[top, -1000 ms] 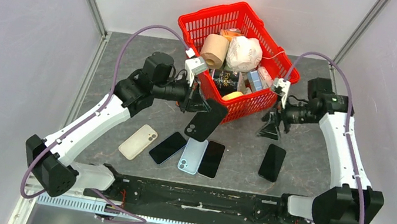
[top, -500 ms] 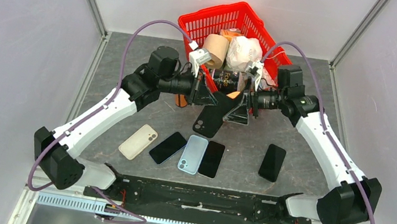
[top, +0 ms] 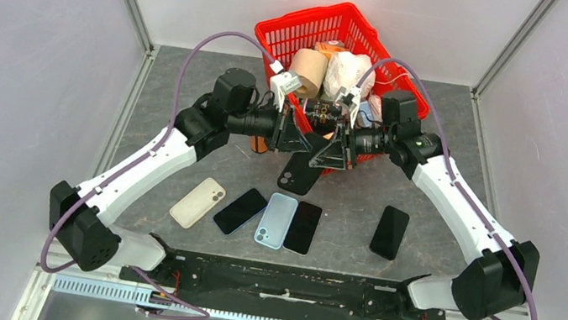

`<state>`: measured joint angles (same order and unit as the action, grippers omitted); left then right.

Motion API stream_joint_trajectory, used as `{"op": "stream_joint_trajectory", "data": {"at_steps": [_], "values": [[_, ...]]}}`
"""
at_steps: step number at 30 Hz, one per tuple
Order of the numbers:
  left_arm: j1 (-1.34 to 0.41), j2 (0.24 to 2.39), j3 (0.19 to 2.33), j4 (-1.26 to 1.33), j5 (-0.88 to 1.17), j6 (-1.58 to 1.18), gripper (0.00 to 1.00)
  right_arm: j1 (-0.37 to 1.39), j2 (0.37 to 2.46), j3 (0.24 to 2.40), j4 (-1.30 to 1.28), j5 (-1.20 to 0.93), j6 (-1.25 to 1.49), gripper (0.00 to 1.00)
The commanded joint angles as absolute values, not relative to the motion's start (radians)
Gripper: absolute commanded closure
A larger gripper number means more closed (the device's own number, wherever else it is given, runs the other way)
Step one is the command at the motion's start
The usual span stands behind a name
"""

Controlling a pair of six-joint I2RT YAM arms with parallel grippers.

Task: Take the phone out of the phone case
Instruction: Place the phone case at the center of the board.

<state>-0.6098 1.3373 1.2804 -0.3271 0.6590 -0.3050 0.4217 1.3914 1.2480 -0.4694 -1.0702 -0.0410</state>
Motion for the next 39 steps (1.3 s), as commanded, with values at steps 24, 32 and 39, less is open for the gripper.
{"op": "stream_joint_trajectory", "data": {"at_steps": [24,32,39], "values": [[-0.531,1.182,1.272,-0.466,0.560,-0.030,0.14,0.130,1.366,1.107,-1.196,-0.969,-0.662,1.00],[-0.516,1.165,1.251,-0.462,0.556,-0.030,0.14,0.083,1.524,1.118,-1.207,-0.928,-0.742,1.00],[-0.512,1.169,1.233,-0.460,0.550,-0.023,0.14,0.080,1.649,1.091,-1.185,-0.861,-0.771,0.95]]}}
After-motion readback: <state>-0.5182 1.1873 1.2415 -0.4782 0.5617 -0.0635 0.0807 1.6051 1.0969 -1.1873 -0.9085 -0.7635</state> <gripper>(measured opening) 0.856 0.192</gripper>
